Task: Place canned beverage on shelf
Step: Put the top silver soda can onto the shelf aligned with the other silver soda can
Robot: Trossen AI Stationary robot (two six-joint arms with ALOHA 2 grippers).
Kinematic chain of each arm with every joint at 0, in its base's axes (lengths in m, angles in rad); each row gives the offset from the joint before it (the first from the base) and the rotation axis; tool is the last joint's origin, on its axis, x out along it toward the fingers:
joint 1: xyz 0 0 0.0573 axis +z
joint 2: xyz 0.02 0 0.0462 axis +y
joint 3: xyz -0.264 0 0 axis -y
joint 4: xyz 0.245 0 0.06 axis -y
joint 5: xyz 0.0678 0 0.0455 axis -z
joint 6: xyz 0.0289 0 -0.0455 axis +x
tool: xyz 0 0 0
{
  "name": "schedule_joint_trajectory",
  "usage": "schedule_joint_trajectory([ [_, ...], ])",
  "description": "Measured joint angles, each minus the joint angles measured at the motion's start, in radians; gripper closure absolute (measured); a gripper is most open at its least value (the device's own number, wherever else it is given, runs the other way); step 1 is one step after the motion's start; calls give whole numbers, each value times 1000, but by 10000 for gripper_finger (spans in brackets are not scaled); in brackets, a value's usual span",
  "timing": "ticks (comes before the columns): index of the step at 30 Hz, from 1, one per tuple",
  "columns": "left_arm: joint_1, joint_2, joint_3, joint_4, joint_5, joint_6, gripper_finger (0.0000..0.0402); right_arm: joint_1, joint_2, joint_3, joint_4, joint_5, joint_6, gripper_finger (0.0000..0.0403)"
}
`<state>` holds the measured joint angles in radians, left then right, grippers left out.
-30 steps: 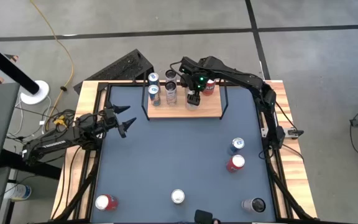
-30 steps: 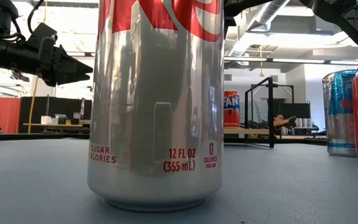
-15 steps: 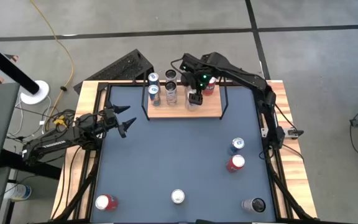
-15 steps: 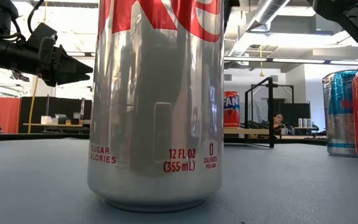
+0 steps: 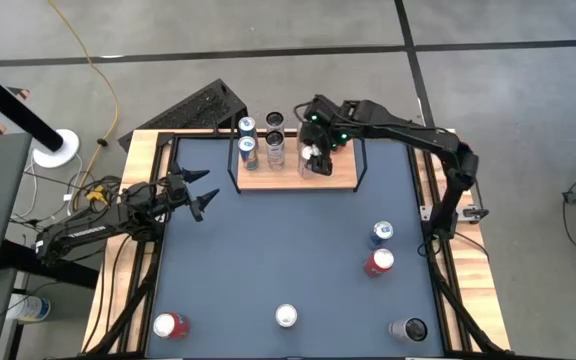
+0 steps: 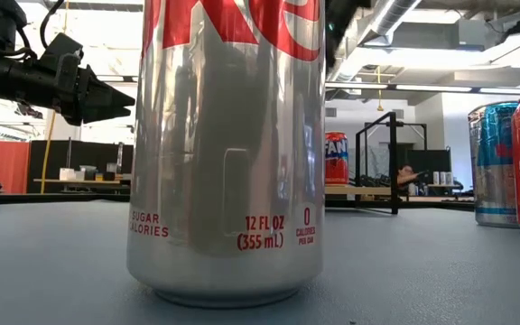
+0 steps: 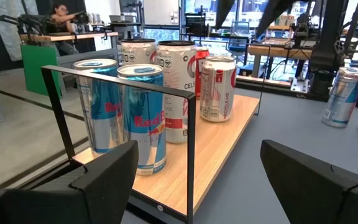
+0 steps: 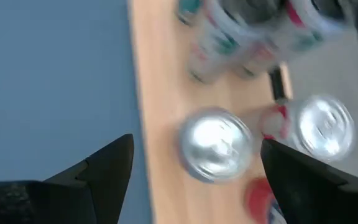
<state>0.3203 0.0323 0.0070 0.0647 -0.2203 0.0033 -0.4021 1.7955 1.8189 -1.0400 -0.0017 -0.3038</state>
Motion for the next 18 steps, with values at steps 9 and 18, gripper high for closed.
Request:
schedule_joint_trajectory([
  [9,0,0,0,0,0,0,74,-104,-39,-177,184,-111,13,65],
  [18,0,0,0,0,0,0,74,-110,-42,-199,249,-156,15,65],
])
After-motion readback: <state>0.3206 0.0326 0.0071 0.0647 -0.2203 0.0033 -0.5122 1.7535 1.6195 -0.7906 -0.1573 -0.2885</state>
